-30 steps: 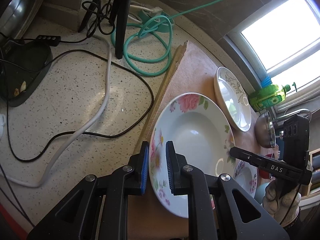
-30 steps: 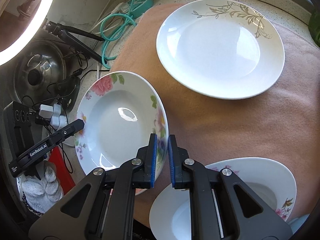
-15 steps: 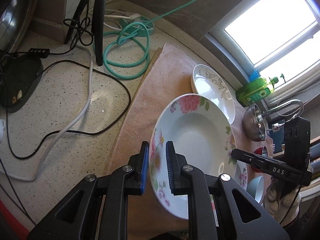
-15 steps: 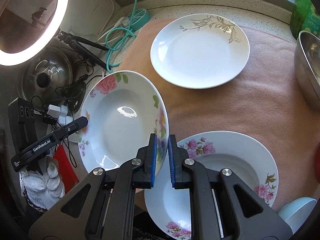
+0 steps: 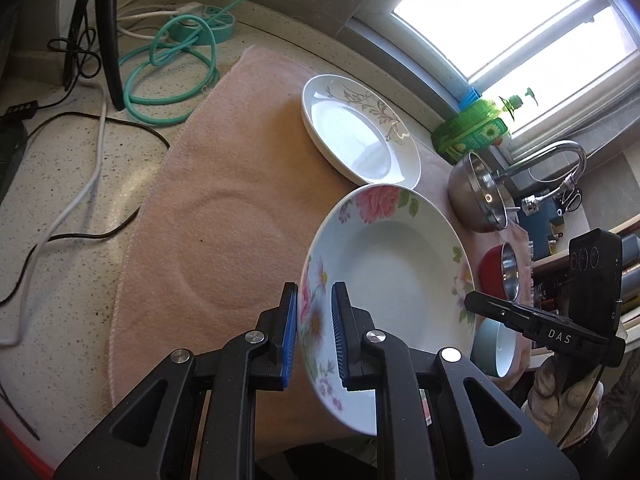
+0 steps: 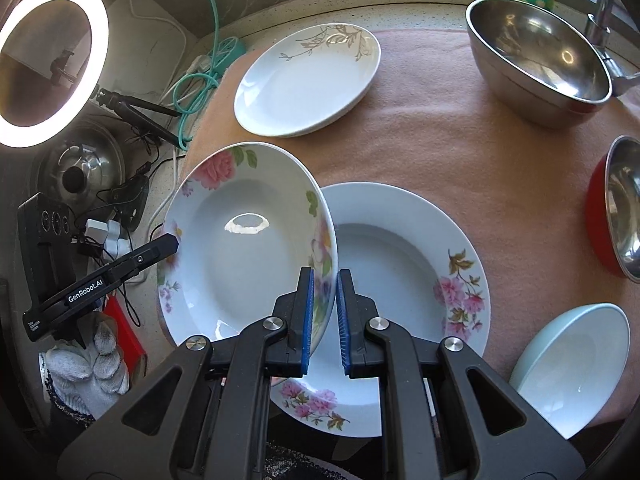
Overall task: Organize plates and bowls
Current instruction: 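Lift the pink-rose plate and carry it over the pink-flower plate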
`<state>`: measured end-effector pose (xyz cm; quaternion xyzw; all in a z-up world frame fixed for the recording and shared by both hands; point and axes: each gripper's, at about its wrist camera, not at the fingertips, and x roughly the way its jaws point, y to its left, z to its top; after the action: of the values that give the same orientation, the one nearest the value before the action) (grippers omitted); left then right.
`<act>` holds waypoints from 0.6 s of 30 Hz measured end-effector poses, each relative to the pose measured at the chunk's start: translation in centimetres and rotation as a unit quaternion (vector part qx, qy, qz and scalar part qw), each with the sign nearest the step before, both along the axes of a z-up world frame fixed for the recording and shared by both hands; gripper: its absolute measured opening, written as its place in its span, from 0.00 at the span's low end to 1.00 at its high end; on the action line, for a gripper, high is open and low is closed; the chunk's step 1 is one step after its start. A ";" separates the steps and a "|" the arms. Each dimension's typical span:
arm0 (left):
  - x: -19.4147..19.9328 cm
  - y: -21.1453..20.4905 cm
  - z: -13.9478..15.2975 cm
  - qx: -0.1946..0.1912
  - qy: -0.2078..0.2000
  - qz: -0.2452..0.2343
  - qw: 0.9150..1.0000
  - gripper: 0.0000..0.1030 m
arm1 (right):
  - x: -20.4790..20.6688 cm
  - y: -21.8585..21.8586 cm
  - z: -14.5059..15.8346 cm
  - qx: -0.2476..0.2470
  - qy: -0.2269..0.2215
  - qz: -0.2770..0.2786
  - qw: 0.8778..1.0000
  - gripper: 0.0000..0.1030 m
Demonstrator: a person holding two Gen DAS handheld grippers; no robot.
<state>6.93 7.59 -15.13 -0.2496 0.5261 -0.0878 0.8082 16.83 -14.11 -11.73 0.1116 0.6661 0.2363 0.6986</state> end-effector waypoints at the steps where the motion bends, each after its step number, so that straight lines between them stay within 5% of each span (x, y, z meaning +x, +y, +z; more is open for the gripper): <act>1: 0.1 -0.4 -0.1 0.001 0.001 -0.006 1.000 0.14 | -0.3 -0.4 0.0 -0.002 0.000 -0.005 1.000 0.11; 18: 1.9 -6.5 -1.4 0.032 0.012 -0.099 0.994 0.14 | -6.2 -5.9 -1.1 -0.033 0.019 -0.084 0.996 0.11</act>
<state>8.79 1.04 -16.49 -0.1714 0.5607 -0.1476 0.7965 10.67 -20.06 -12.84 0.1480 0.6748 0.1524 0.7068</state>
